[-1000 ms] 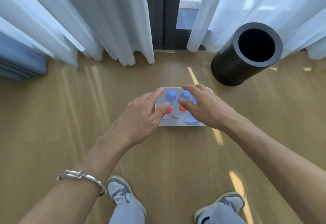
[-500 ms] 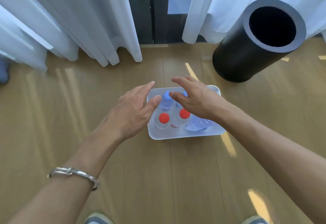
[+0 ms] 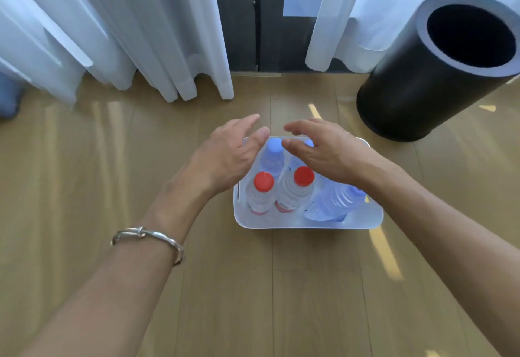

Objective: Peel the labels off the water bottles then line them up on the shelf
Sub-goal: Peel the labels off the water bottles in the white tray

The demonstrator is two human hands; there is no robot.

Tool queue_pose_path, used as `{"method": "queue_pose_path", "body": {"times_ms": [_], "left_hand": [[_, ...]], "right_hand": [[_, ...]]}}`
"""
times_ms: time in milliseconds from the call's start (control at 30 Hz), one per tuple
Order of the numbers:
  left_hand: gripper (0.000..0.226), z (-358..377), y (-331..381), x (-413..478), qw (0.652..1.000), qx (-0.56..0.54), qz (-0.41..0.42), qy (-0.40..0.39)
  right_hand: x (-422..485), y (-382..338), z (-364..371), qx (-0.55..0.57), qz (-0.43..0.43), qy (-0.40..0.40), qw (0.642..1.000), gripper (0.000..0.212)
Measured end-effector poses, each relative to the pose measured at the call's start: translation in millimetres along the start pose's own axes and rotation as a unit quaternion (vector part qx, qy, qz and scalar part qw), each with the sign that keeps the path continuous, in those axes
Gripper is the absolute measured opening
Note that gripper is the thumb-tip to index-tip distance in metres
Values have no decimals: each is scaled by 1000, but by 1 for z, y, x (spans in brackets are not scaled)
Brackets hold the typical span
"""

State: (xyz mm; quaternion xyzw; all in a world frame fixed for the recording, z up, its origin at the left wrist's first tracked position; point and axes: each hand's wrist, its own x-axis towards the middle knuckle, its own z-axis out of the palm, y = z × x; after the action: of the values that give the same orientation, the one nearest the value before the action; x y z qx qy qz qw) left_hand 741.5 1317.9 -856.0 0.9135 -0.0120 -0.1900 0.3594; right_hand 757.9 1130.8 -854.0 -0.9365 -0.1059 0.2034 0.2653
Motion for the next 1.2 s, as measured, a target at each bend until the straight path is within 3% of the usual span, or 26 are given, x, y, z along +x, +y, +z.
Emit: {"method": "queue_pose_path", "body": {"times_ms": [300,600,867,1033,1200], "left_hand": [[56,18,-22,-39,999,38,-29,-22],[49,70,63,-18,989,102,106,-17],[49,106,70,-16,968,204,133,-66],[46,98,60,-25,961,233,145,-38],[37,97,48,-32,959,192,209,24]], "right_hand": [[-15,22,8,27,35,20,999,41],[-73,81,10,30,120,11,992,41],[-95,107,22,59,131,20,989,53],[-63,107,34,73,157,25,985,37],[-46,112,30,77,161,102,979,26]]}}
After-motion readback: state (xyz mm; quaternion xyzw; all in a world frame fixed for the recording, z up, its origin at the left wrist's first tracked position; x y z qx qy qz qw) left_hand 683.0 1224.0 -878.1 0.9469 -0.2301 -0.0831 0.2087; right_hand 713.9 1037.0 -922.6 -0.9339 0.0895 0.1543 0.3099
